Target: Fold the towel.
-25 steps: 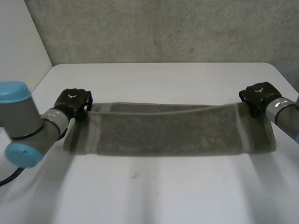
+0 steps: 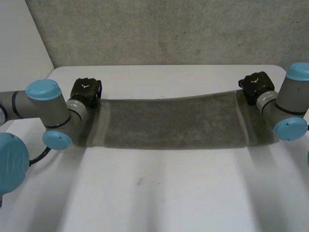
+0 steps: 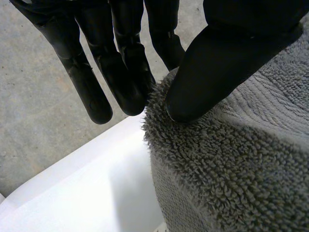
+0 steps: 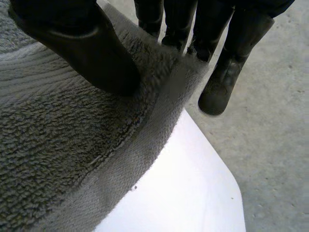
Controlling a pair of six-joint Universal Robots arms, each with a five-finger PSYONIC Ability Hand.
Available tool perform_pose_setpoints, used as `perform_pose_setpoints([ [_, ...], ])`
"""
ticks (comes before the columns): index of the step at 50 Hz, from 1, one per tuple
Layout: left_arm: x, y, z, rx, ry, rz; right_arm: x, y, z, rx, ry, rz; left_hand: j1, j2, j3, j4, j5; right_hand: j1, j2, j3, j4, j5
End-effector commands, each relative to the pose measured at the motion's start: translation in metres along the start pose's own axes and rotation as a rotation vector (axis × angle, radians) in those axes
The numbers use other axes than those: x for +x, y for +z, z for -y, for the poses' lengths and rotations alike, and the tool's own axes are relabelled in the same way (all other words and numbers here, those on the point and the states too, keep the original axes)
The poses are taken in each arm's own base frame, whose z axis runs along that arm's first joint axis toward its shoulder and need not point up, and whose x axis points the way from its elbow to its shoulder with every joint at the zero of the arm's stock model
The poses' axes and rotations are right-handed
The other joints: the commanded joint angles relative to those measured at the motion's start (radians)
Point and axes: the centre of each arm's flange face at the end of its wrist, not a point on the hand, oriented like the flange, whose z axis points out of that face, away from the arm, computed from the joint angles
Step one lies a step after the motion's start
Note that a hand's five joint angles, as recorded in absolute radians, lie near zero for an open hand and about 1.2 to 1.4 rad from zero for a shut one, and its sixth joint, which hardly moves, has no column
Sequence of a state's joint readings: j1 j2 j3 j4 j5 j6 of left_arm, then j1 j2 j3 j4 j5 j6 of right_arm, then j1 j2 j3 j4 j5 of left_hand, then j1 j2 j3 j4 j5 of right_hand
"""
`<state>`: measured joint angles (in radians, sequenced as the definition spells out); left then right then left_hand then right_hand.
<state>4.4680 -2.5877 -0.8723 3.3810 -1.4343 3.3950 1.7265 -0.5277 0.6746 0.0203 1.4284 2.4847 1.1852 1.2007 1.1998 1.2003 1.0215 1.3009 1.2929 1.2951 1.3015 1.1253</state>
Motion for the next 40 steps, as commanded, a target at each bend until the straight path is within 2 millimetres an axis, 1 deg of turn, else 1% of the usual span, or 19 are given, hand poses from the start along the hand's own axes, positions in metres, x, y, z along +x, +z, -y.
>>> perform_pose_setpoints([
  [1, 0.002, 0.003, 0.002, 0.016, -0.062, -0.004, 0.004, 0.003, 0.002, -0.005, 0.014, -0.029, -0.928, -0.943, -0.942, -0.943, -0.939, -1.126, -1.118, -1.121, -1.127, -1.125],
  [3, 0.007, 0.001, 0.005, 0.02, -0.083, -0.017, 0.005, 0.0, 0.009, 0.005, 0.019, -0.029, -1.011, -1.026, -1.025, -1.026, -1.021, -1.126, -1.118, -1.121, -1.127, -1.125],
  [5, 0.008, -0.001, 0.011, 0.026, -0.105, -0.019, 0.018, -0.011, 0.035, 0.047, 0.06, -0.048, -1.011, -1.026, -1.025, -1.026, -1.021, -1.126, -1.118, -1.121, -1.127, -1.125],
  [6, 0.005, -0.004, 0.021, 0.038, -0.126, -0.017, 0.018, -0.011, 0.036, 0.048, 0.06, -0.048, -1.011, -1.026, -1.025, -1.026, -1.021, -1.126, -1.118, -1.121, -1.127, -1.125],
  [7, 0.003, -0.009, 0.032, 0.048, -0.145, -0.016, 0.027, -0.018, 0.048, 0.066, 0.095, -0.061, -1.011, -1.026, -1.025, -1.026, -1.021, -1.126, -1.118, -1.121, -1.127, -1.125],
  [8, 0.003, -0.009, 0.032, 0.048, -0.145, -0.016, 0.035, -0.027, 0.06, 0.084, 0.13, -0.069, -1.011, -1.026, -1.025, -1.026, -1.021, -1.126, -1.118, -1.121, -1.127, -1.125],
  [9, 0.001, -0.017, 0.041, 0.05, -0.158, -0.017, 0.035, -0.028, 0.06, 0.084, 0.13, -0.069, -1.011, -1.026, -1.025, -1.026, -1.021, -1.126, -1.118, -1.121, -1.127, -1.125],
  [11, -0.002, -0.026, 0.051, 0.052, -0.166, -0.014, 0.049, -0.048, 0.082, 0.113, 0.17, -0.083, -1.011, -1.026, -1.025, -1.026, -1.021, -1.126, -1.118, -1.121, -1.127, -1.125],
  [13, -0.006, -0.047, 0.072, 0.068, -0.165, -0.007, 0.054, -0.058, 0.09, 0.122, 0.18, -0.086, -1.011, -1.026, -1.025, -1.026, -1.021, -1.126, -1.118, -1.121, -1.127, -1.125],
  [14, -0.006, -0.048, 0.073, 0.068, -0.165, -0.007, 0.054, -0.059, 0.09, 0.122, 0.18, -0.086, -1.011, -1.026, -1.025, -1.026, -1.021, -1.126, -1.118, -1.121, -1.127, -1.125],
  [18, -0.01, -0.082, 0.096, 0.075, -0.166, -0.001, 0.06, -0.089, 0.101, 0.112, 0.185, -0.086, -1.011, -1.026, -1.025, -1.026, -1.021, -1.126, -1.118, -1.121, -1.127, -1.125],
  [19, -0.01, -0.082, 0.096, 0.075, -0.166, -0.001, 0.059, -0.099, 0.101, 0.097, 0.187, -0.081, -1.011, -1.026, -1.025, -1.026, -1.021, -1.126, -1.118, -1.121, -1.127, -1.125],
  [20, -0.011, -0.094, 0.101, 0.073, -0.168, 0.002, 0.059, -0.099, 0.101, 0.097, 0.187, -0.08, -1.011, -1.026, -1.025, -1.026, -1.021, -1.126, -1.118, -1.121, -1.127, -1.125],
  [22, -0.01, -0.115, 0.105, 0.061, -0.171, 0.003, 0.053, -0.118, 0.096, 0.061, 0.193, -0.06, -1.011, -1.026, -1.025, -1.026, -1.021, -1.126, -1.118, -1.121, -1.127, -1.125],
  [26, -0.007, -0.131, 0.102, 0.038, -0.174, -0.001, 0.044, -0.133, 0.086, 0.014, 0.197, -0.035, -1.011, -1.026, -1.025, -1.026, -1.021, -1.126, -1.118, -1.121, -1.127, -1.125],
  [28, -0.004, -0.138, 0.097, 0.02, -0.179, -0.006, 0.031, -0.146, 0.074, -0.034, 0.201, 0.006, -1.011, -1.026, -1.025, -1.026, -1.021, -1.126, -1.118, -1.121, -1.127, -1.125],
  [31, 0.0, -0.147, 0.087, -0.001, -0.183, -0.01, 0.024, -0.151, 0.067, -0.058, 0.207, 0.028, -1.011, -1.026, -1.025, -1.026, -1.021, -1.126, -1.118, -1.121, -1.127, -1.125],
  [35, 0.005, -0.154, 0.072, -0.007, -0.187, -0.01, 0.013, -0.157, 0.039, -0.14, 0.222, 0.055, -1.011, -1.026, -1.025, -1.026, -1.021, -1.126, -1.118, -1.121, -1.127, -1.125],
  [40, 0.008, -0.157, 0.064, 0.019, -0.182, -0.009, 0.001, -0.151, 0.012, -0.177, 0.229, 0.094, -1.011, -1.026, -1.025, -1.026, -1.021, -1.126, -1.118, -1.121, -1.127, -1.125],
])
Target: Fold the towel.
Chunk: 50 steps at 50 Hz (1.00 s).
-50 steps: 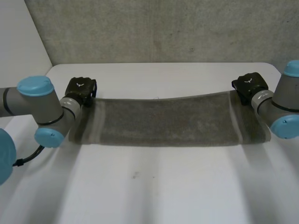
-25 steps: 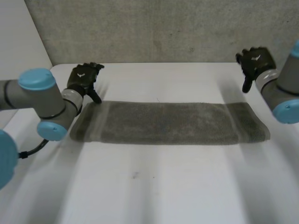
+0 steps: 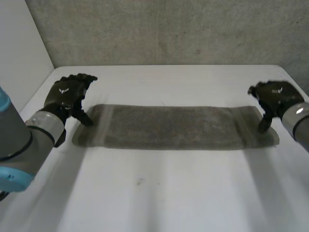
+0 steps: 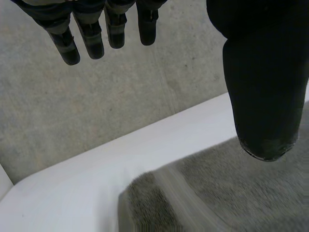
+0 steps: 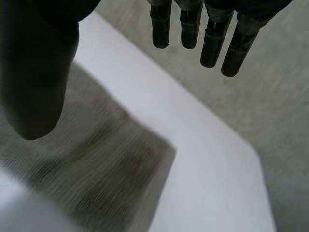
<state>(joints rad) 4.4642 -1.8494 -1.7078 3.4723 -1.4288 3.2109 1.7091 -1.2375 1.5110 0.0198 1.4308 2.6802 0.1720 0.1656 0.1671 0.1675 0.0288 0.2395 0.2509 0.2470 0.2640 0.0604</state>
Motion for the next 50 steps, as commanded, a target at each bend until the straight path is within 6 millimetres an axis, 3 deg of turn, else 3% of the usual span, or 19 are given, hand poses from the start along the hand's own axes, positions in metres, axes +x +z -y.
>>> perform_pose_setpoints([
  [1, 0.002, -0.004, -0.015, 0.028, 0.004, -0.001, -0.008, 0.015, -0.046, -0.067, 0.008, 0.045, 0.003, 0.009, 0.007, 0.007, -0.029, -0.065, -0.076, -0.072, -0.089, -0.06],
  [13, 0.004, -0.01, -0.018, 0.048, 0.005, -0.001, -0.004, 0.044, -0.092, -0.115, -0.034, 0.035, 0.003, 0.009, 0.007, 0.007, -0.029, 0.177, 0.166, 0.17, 0.153, 0.182],
  [16, 0.005, -0.011, -0.018, 0.052, 0.006, -0.003, 0.001, 0.05, -0.101, -0.12, -0.064, 0.019, 0.003, 0.009, 0.007, 0.007, -0.029, 0.397, 0.386, 0.39, 0.373, 0.402],
  [17, 0.005, -0.011, -0.019, 0.054, 0.006, -0.002, 0.005, 0.052, -0.102, -0.114, -0.076, 0.002, 0.003, 0.009, 0.007, 0.007, -0.029, 0.682, 0.671, 0.675, 0.658, 0.687],
  [18, 0.005, -0.011, -0.019, 0.054, 0.006, -0.002, 0.005, 0.053, -0.102, -0.114, -0.076, 0.002, 0.003, 0.009, 0.007, 0.007, -0.029, 0.685, 0.674, 0.678, 0.661, 0.69],
  [19, 0.005, -0.012, -0.019, 0.055, 0.006, -0.002, 0.01, 0.055, -0.103, -0.103, -0.086, -0.018, 0.003, 0.009, 0.007, 0.007, -0.029, 1.098, 1.086, 1.09, 1.073, 1.102],
  [20, 0.005, -0.013, -0.017, 0.061, 0.007, 0.0, 0.018, 0.057, -0.103, -0.091, -0.092, -0.051, 0.003, 0.009, 0.007, 0.007, -0.029, 1.156, 1.145, 1.149, 1.132, 1.161],
  [27, 0.003, -0.015, -0.012, 0.078, 0.009, 0.004, 0.057, 0.058, -0.099, -0.071, -0.097, -0.182, 0.003, 0.009, 0.007, 0.007, -0.029, 1.157, 1.145, 1.149, 1.132, 1.161],
  [32, 0.003, -0.017, -0.01, 0.082, 0.01, 0.006, 0.109, 0.059, -0.11, -0.124, -0.19, -0.299, 0.003, 0.009, 0.007, 0.007, -0.029, 1.157, 1.145, 1.149, 1.132, 1.161],
  [38, 0.003, -0.018, -0.009, 0.087, 0.011, 0.007, 0.124, 0.06, -0.103, -0.124, -0.308, -0.339, 0.003, 0.009, 0.007, 0.007, -0.029, 1.157, 1.145, 1.149, 1.132, 1.161],
  [40, 0.003, -0.019, -0.009, 0.085, 0.01, 0.006, 0.116, 0.061, -0.076, -0.049, -0.33, -0.335, 0.003, 0.009, 0.007, 0.007, -0.029, 1.157, 1.145, 1.149, 1.132, 1.161],
  [41, 0.003, -0.019, -0.009, 0.087, 0.011, 0.007, 0.116, 0.061, -0.076, -0.048, -0.33, -0.335, 0.003, 0.009, 0.007, 0.007, -0.029, 1.157, 1.145, 1.149, 1.132, 1.161],
  [42, 0.003, -0.019, -0.009, 0.087, 0.011, 0.007, 0.099, 0.06, -0.048, 0.034, -0.343, -0.313, 0.003, 0.009, 0.007, 0.007, -0.029, 1.157, 1.145, 1.149, 1.132, 1.161],
  [43, 0.003, -0.019, -0.009, 0.085, 0.01, 0.006, 0.099, 0.06, -0.047, 0.035, -0.343, -0.313, 0.003, 0.009, 0.007, 0.007, -0.029, 1.157, 1.145, 1.149, 1.132, 1.161],
  [45, 0.003, -0.019, -0.009, 0.087, 0.011, 0.007, 0.056, 0.053, 0.005, 0.202, -0.341, -0.245, 0.003, 0.009, 0.007, 0.007, -0.029, 1.157, 1.145, 1.149, 1.132, 1.161],
  [46, 0.003, -0.019, -0.009, 0.085, 0.01, 0.006, 0.056, 0.053, 0.005, 0.203, -0.341, -0.244, 0.003, 0.009, 0.007, 0.007, -0.029, 1.157, 1.145, 1.149, 1.132, 1.161],
  [48, 0.003, -0.018, -0.009, 0.085, 0.01, 0.008, 0.006, 0.048, 0.036, 0.315, -0.335, -0.14, 0.003, 0.009, 0.007, 0.007, -0.029, 1.157, 1.145, 1.149, 1.132, 1.161],
  [49, 0.003, -0.018, -0.009, 0.085, 0.01, 0.008, 0.005, 0.047, 0.036, 0.316, -0.335, -0.14, 0.003, 0.009, 0.007, 0.007, -0.029, 1.157, 1.145, 1.149, 1.132, 1.161],
  [50, 0.003, -0.018, -0.009, 0.085, 0.01, 0.008, -0.024, 0.043, 0.049, 0.367, -0.34, -0.078, 0.003, 0.009, 0.007, 0.007, -0.029, 1.157, 1.145, 1.149, 1.132, 1.161],
])
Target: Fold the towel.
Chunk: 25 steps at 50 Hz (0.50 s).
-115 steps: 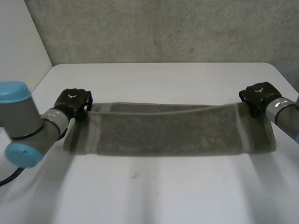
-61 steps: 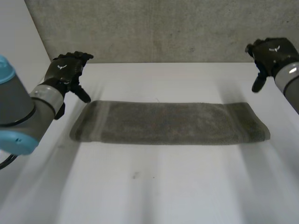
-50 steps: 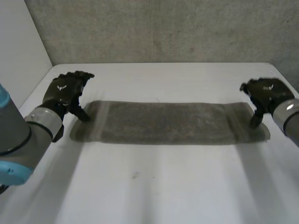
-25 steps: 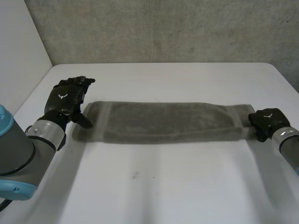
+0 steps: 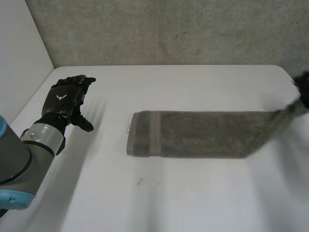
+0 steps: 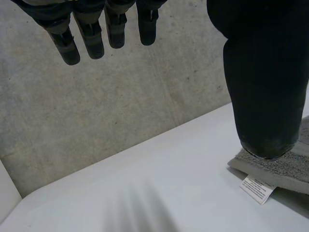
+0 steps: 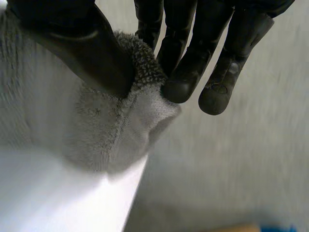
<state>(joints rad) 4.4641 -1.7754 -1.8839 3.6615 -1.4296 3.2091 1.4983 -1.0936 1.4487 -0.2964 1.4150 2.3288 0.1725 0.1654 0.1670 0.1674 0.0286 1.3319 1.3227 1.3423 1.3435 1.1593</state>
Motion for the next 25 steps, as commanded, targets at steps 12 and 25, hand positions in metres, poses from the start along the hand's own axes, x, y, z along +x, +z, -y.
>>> perform_pose_setpoints([
  [12, 0.0, -0.001, -0.001, -0.004, -0.001, 0.0, -0.249, -0.129, 0.189, 0.6, -0.055, 0.536, 0.002, 0.009, 0.008, 0.007, -0.029, 0.064, 0.074, 0.054, 0.053, 0.062],
  [25, 0.001, -0.001, -0.002, -0.007, -0.001, -0.004, -0.318, -0.171, 0.157, 0.524, -0.117, 0.737, 0.002, 0.009, 0.008, 0.007, -0.029, -1.157, -1.148, -1.168, -1.169, -1.159],
])
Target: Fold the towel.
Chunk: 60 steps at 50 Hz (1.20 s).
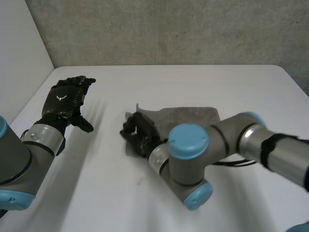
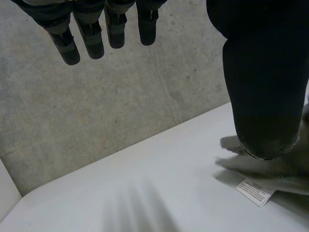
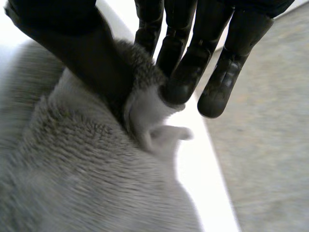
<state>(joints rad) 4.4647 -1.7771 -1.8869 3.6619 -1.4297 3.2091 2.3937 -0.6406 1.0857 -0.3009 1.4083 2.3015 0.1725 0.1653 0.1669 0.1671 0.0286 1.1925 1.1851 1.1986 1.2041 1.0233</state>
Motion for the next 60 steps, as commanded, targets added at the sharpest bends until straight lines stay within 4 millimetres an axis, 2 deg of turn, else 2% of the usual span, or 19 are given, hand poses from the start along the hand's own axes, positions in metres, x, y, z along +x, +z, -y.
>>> perform_pose_setpoints([
  [1, 0.001, 0.0, -0.001, -0.002, 0.0, -0.003, -0.013, -0.007, -0.009, -0.065, 0.028, 0.059, 0.002, 0.009, 0.008, 0.007, -0.029, -1.018, -1.011, -1.024, -1.03, -1.023],
  [5, 0.001, -0.001, -0.001, -0.002, 0.0, -0.004, 0.033, -0.019, 0.021, -0.043, 0.129, -0.02, 0.002, 0.009, 0.008, 0.007, -0.029, -1.018, -1.011, -1.024, -1.03, -1.023],
  [6, 0.001, -0.001, -0.001, -0.002, 0.0, -0.004, 0.033, -0.019, 0.021, -0.043, 0.13, -0.021, 0.002, 0.009, 0.008, 0.007, -0.029, -1.018, -1.011, -1.024, -1.03, -1.023],
  [8, 0.002, -0.001, -0.001, -0.002, 0.0, -0.006, 0.078, -0.032, 0.019, -0.061, 0.289, -0.119, 0.002, 0.009, 0.008, 0.007, -0.029, -1.018, -1.011, -1.024, -1.03, -1.023],
  [9, 0.002, -0.001, -0.001, -0.002, 0.0, -0.006, 0.079, -0.032, 0.019, -0.061, 0.29, -0.12, 0.002, 0.009, 0.008, 0.007, -0.029, -1.018, -1.011, -1.024, -1.03, -1.023],
  [11, 0.003, -0.001, -0.001, -0.003, -0.001, -0.007, 0.109, -0.049, 0.017, -0.067, 0.437, -0.188, 0.002, 0.009, 0.008, 0.007, -0.029, -1.018, -1.011, -1.024, -1.03, -1.023],
  [14, 0.003, -0.002, -0.002, -0.006, -0.001, -0.007, 0.124, -0.068, 0.003, -0.111, 0.546, -0.226, 0.002, 0.009, 0.008, 0.007, -0.029, -1.018, -1.011, -1.024, -1.03, -1.023],
  [17, 0.003, -0.003, -0.003, -0.009, -0.001, -0.009, 0.128, -0.078, -0.011, -0.156, 0.578, -0.241, 0.002, 0.009, 0.008, 0.007, -0.029, -1.018, -1.011, -1.024, -1.03, -1.023],
  [22, 0.006, -0.004, -0.004, -0.003, 0.001, -0.016, 0.121, -0.108, -0.064, -0.331, 0.631, -0.259, 0.002, 0.009, 0.008, 0.007, -0.029, -1.018, -1.011, -1.024, -1.03, -1.023],
  [29, 0.007, -0.005, -0.006, -0.001, 0.001, -0.019, 0.122, -0.129, -0.105, -0.43, 0.679, -0.279, 0.002, 0.009, 0.008, 0.007, -0.029, -1.015, -1.007, -1.021, -1.026, -1.02],
  [34, 0.01, -0.006, -0.006, -0.002, 0.001, -0.029, 0.119, -0.133, -0.122, -0.414, 0.706, -0.26, 0.002, 0.009, 0.008, 0.007, -0.029, -0.738, -0.73, -0.744, -0.749, -0.743],
  [41, 0.013, -0.009, -0.008, -0.009, 0.0, -0.035, 0.114, -0.13, -0.143, -0.398, 0.698, -0.288, 0.002, 0.009, 0.008, 0.007, -0.029, 0.191, 0.198, 0.185, 0.179, 0.186],
  [46, 0.016, -0.01, -0.004, -0.001, 0.001, -0.041, 0.13, -0.135, -0.15, -0.405, 0.691, -0.349, 0.002, 0.009, 0.008, 0.007, -0.029, 0.204, 0.211, 0.198, 0.192, 0.198],
  [53, 0.018, -0.015, 0.024, 0.059, 0.0, -0.048, 0.168, -0.132, -0.123, -0.303, 0.59, -0.415, 0.002, 0.009, 0.008, 0.007, -0.029, 0.204, 0.211, 0.198, 0.192, 0.198],
  [55, 0.018, -0.016, 0.04, 0.07, -0.026, -0.051, 0.181, -0.119, -0.097, -0.223, 0.518, -0.404, 0.002, 0.009, 0.008, 0.007, -0.029, 0.204, 0.211, 0.198, 0.192, 0.198],
  [56, 0.018, -0.016, 0.04, 0.07, -0.026, -0.051, 0.181, -0.119, -0.097, -0.223, 0.518, -0.403, 0.002, 0.009, 0.008, 0.007, -0.029, 0.204, 0.211, 0.198, 0.192, 0.198],
  [58, 0.019, -0.016, 0.049, 0.065, -0.047, -0.055, 0.169, -0.094, -0.053, -0.106, 0.464, -0.324, 0.002, 0.009, 0.008, 0.007, -0.029, 0.204, 0.211, 0.198, 0.192, 0.198],
  [59, 0.019, -0.016, 0.057, 0.054, -0.069, -0.061, 0.169, -0.093, -0.053, -0.106, 0.464, -0.324, 0.002, 0.009, 0.008, 0.007, -0.029, 0.204, 0.211, 0.198, 0.192, 0.198],
  [60, 0.02, -0.015, 0.066, 0.04, -0.091, -0.063, 0.16, -0.08, -0.032, -0.052, 0.448, -0.278, 0.002, 0.009, 0.008, 0.007, -0.029, 0.204, 0.211, 0.198, 0.192, 0.198],
])
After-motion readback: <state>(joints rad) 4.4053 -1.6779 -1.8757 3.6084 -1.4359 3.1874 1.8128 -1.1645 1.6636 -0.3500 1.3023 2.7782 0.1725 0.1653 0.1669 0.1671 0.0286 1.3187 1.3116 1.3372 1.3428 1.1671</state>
